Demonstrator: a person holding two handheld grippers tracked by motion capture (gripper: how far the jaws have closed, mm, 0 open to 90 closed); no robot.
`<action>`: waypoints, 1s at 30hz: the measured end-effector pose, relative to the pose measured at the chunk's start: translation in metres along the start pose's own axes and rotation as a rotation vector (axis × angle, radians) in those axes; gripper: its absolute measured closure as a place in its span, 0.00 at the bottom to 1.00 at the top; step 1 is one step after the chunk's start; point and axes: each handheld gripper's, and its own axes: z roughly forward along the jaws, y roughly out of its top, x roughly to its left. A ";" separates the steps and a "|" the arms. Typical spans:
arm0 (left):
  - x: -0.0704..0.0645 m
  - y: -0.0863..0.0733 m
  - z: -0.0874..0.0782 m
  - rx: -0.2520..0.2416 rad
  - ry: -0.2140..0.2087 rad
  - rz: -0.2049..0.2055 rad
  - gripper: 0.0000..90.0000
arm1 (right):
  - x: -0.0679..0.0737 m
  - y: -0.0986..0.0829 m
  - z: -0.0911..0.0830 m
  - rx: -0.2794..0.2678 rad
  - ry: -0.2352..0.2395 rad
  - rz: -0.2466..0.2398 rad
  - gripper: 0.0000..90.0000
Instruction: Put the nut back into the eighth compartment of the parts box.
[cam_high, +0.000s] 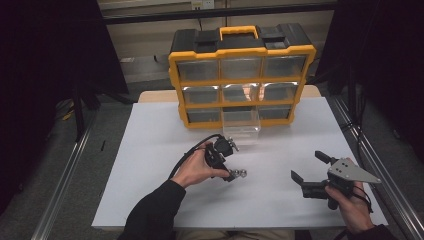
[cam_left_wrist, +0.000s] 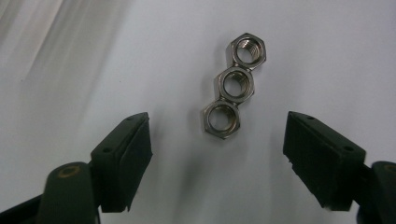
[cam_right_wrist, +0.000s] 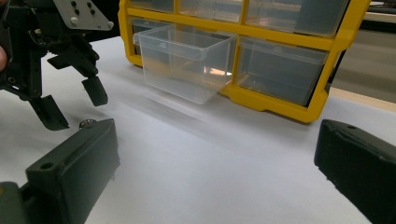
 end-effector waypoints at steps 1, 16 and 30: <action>-0.001 0.001 0.001 -0.009 -0.003 -0.014 0.29 | 0.000 0.000 0.000 0.000 0.001 0.000 0.00; -0.002 0.006 0.010 0.051 -0.023 0.009 0.54 | 0.000 0.000 0.000 0.000 0.005 0.000 0.00; -0.004 0.008 0.013 0.048 0.010 0.019 0.71 | 0.001 0.000 0.000 0.006 0.004 0.000 0.00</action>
